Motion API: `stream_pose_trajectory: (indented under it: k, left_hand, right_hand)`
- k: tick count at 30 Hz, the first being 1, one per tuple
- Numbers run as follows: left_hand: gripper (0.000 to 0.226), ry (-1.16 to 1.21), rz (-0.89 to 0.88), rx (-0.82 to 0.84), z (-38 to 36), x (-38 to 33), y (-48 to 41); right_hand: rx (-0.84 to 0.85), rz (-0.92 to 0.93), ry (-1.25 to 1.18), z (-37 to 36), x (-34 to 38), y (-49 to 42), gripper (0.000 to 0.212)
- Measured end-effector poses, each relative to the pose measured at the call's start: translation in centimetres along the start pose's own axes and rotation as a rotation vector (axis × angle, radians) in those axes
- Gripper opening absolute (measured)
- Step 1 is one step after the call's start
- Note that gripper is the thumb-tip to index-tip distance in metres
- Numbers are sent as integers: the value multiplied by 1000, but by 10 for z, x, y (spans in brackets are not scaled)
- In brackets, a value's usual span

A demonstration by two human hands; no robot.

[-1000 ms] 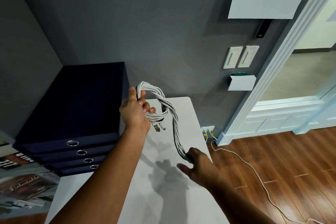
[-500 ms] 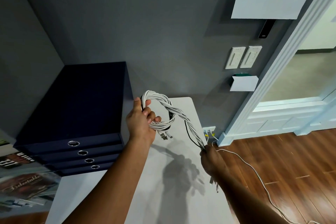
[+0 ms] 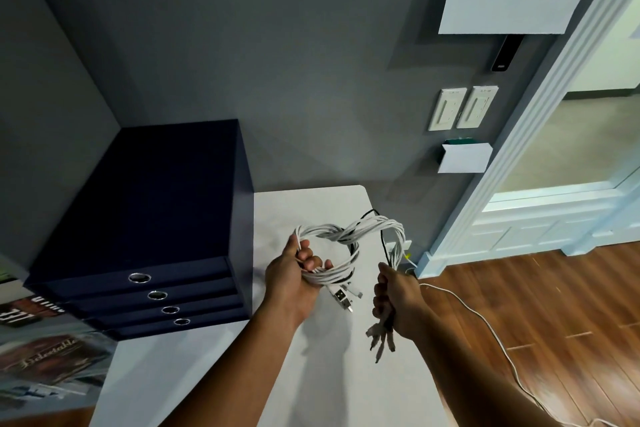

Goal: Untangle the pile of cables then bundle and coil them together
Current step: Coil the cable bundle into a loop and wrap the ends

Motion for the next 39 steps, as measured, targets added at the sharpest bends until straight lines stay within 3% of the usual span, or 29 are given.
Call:
stream_pose_trajectory:
  k: [6,10,13,18,21,25,33,39]
  left_hand:
    - [27,-8,8,66,-5,5,10]
    - [22,-55,-51,79,-11,0,14]
    - [18,-98,-64,89,-12,5,21]
    - [15,-153,-147,111,-13,16,23]
    - [16,-239,-239,87,-8,14,19]
    - [17,-308,-291,42,5,14,11]
    - [19,-548,-432,-5,9,6,12]
    - [27,-796,-553,-82,13,-2,12]
  right_hand:
    - [-125,2,369,2,-2,6,31]
    - [-78,17,443,-4,2,2,25]
    - [35,89,263,-16,10,4,12]
    - [241,273,-92,-34,30,17,27]
    - [245,288,-248,-34,29,23,12]
    - [310,310,-294,-43,24,41,15]
    - [274,184,-491,-45,1,43,17]
    - [293,74,-487,-54,-11,50,15]
Point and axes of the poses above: each hand's wrist, its own y-axis away from the middle knuckle, its own z-axis out of the back of the hand, x = y × z, the point moved 8 cm from there along -y, towards the middle knuckle, and after that the axes turned 8 degrees about -z, right-handed, at the moved point
